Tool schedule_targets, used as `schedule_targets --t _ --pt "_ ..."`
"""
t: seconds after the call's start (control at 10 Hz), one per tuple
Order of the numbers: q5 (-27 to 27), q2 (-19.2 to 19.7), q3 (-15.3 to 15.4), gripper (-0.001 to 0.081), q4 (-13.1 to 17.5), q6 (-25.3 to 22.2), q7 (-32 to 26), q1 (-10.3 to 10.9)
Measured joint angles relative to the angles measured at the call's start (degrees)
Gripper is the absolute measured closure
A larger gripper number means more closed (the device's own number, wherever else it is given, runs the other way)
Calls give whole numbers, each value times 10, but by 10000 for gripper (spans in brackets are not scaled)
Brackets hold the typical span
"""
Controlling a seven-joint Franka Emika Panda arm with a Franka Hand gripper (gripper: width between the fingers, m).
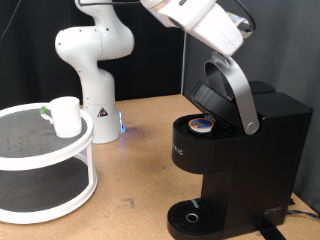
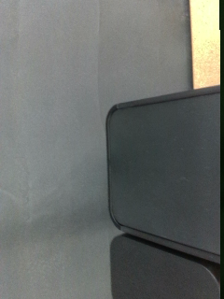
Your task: Make a cup of coffee with the keurig machine
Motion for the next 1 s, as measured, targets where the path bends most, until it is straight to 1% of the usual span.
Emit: schedule_targets --t 0.2,0.4,0.5,0.6,0.7,1.0 --pt "-23 -1 -3 805 -3 1 -1 -6" --pt "-57 4 -2 805 -17 26 12 -6" --pt "-57 8 -2 805 -22 35 14 -6" --pt "-40 10 -2 805 -23 42 9 -6" --pt "-6 9 -3 805 -21 43 -4 -6" --pt "65 -1 -6 805 3 8 -33 -6"
